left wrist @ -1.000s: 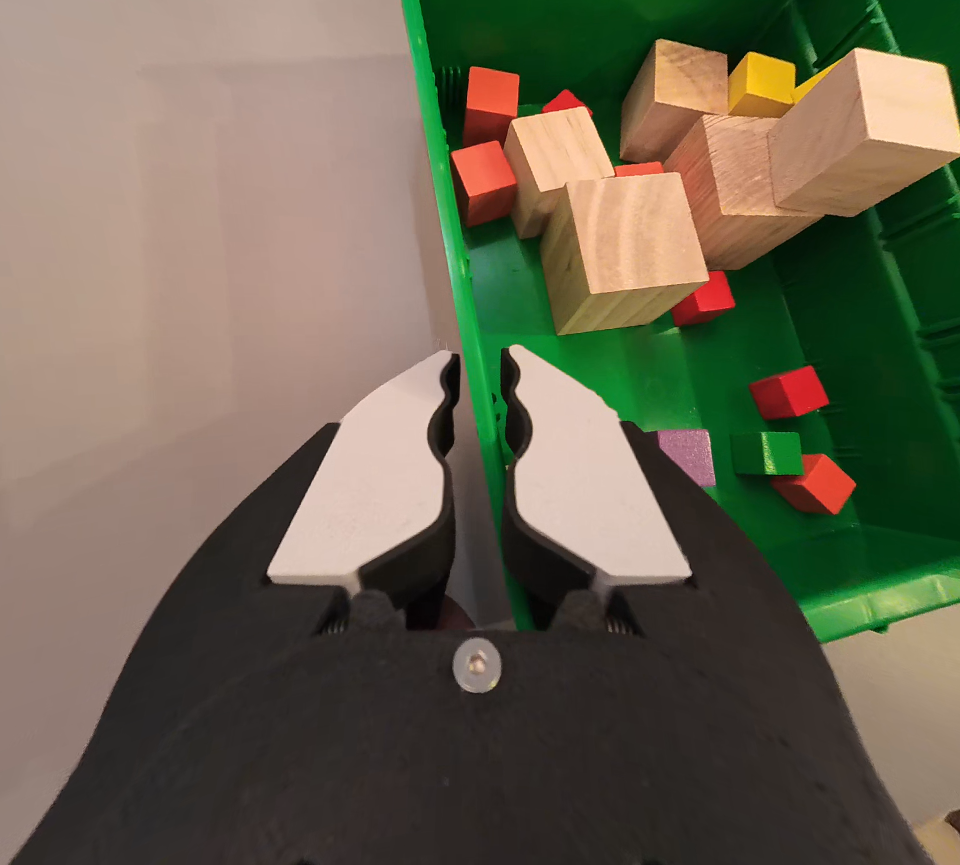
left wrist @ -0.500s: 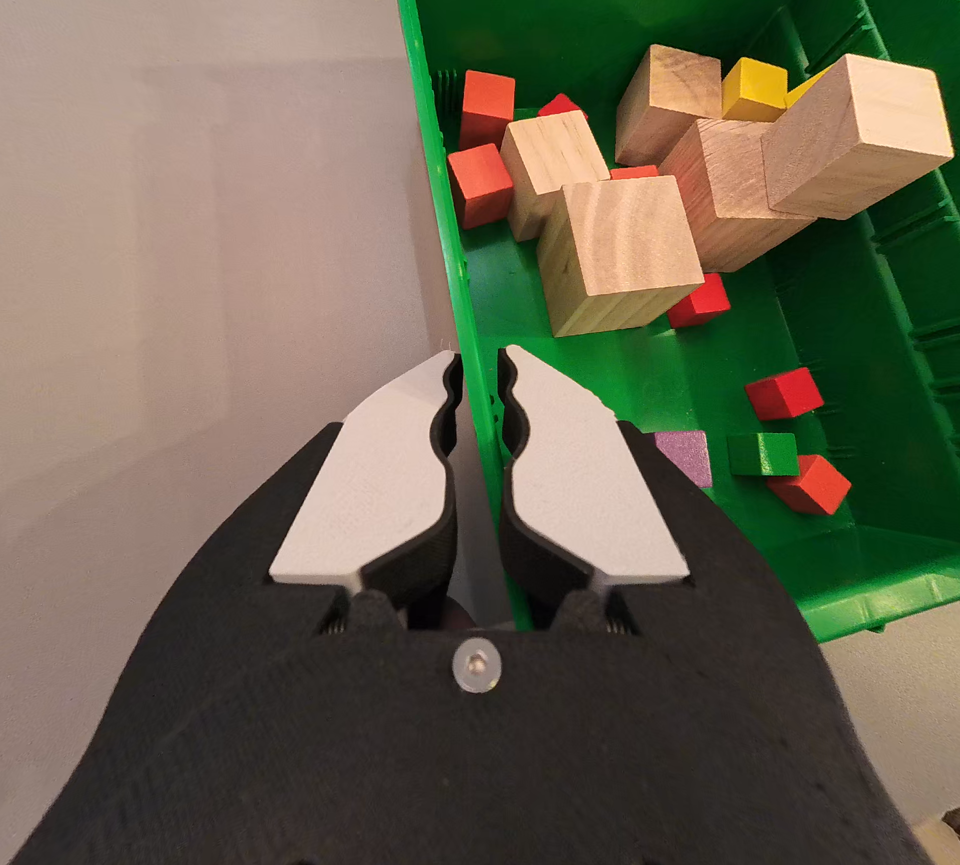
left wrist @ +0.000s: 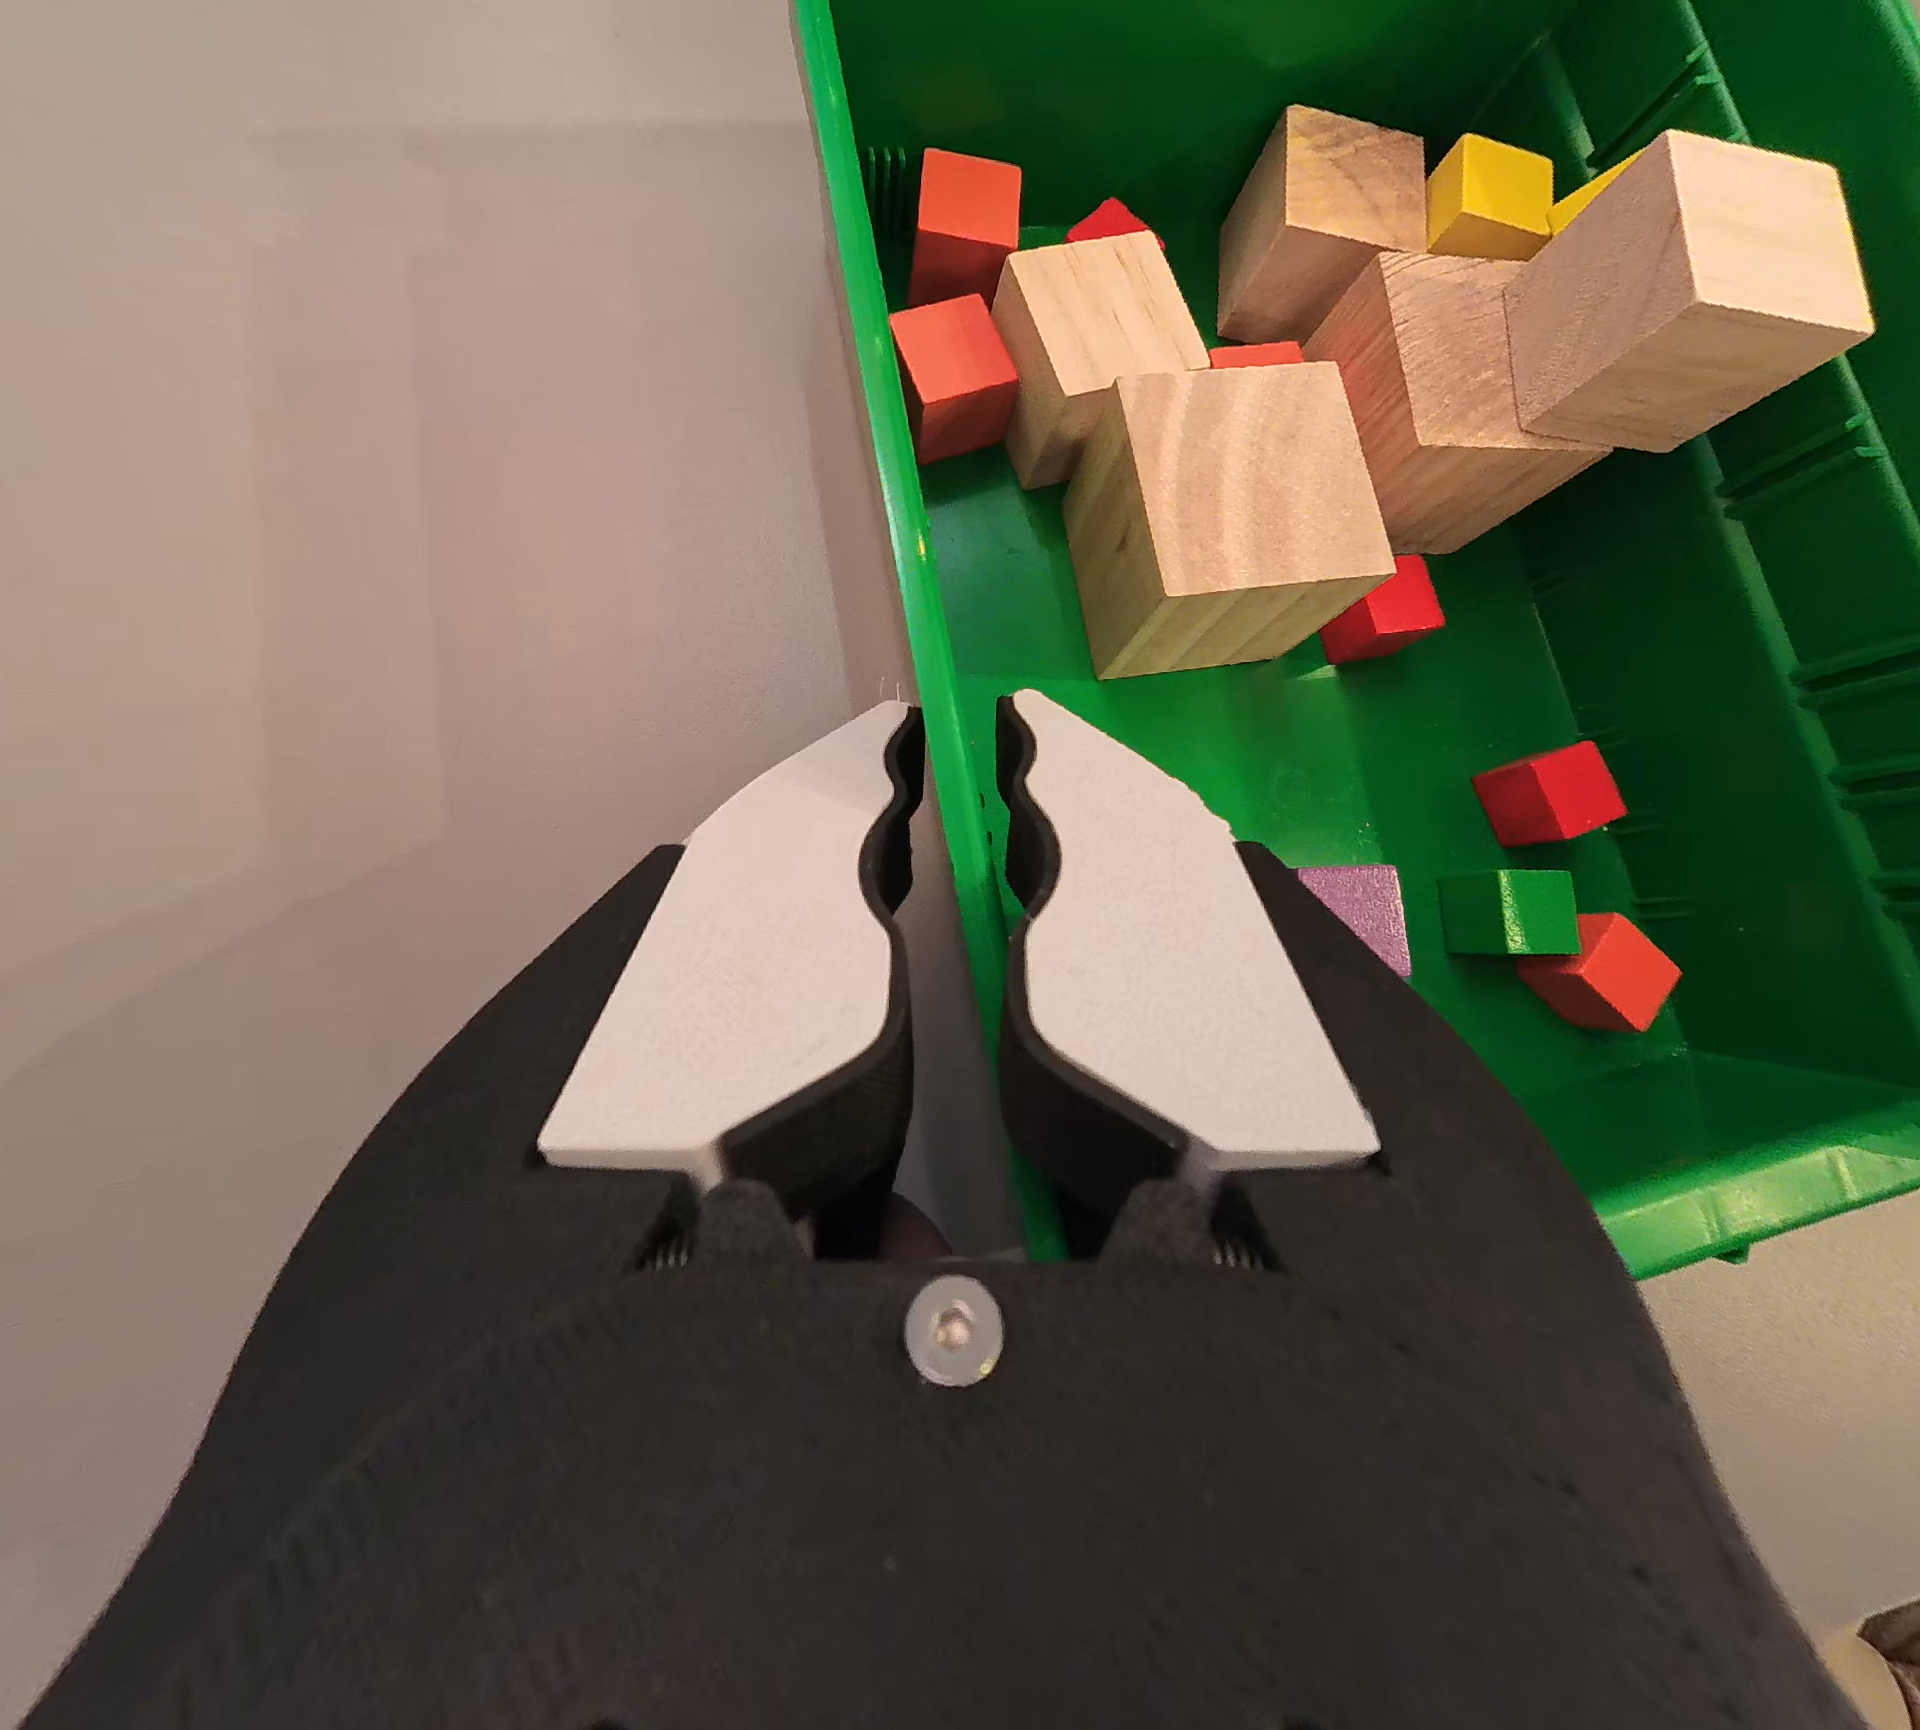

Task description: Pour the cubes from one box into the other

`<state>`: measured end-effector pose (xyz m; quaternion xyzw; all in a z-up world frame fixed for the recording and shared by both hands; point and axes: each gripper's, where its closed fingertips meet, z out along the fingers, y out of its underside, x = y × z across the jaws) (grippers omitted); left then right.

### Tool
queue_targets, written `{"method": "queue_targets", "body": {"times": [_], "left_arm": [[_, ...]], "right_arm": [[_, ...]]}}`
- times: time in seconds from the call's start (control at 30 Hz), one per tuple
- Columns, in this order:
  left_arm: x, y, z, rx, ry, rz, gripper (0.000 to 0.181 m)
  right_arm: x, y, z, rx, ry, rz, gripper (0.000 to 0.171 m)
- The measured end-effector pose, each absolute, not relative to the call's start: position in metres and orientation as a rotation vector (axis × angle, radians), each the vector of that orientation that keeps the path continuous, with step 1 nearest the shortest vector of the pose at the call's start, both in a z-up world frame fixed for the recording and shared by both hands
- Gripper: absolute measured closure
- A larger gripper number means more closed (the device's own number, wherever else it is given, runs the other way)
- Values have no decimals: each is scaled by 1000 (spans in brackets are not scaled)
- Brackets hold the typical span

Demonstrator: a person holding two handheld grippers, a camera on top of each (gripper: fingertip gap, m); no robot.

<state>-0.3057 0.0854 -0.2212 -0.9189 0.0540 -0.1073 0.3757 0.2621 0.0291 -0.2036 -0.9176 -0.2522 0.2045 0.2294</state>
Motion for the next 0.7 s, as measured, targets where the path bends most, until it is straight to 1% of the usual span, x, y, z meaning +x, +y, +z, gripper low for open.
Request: {"method": "queue_targets", "body": {"times": [0.03,0.7], "left_arm": [[-306,85,-221,-2351,137,-275,169],[-305,85,-221,-2350,137,-280,168]], "right_arm": [[262,29,-204,-2526,-694,563,156],[261,29,-204,-2528,-708,554,155]]}}
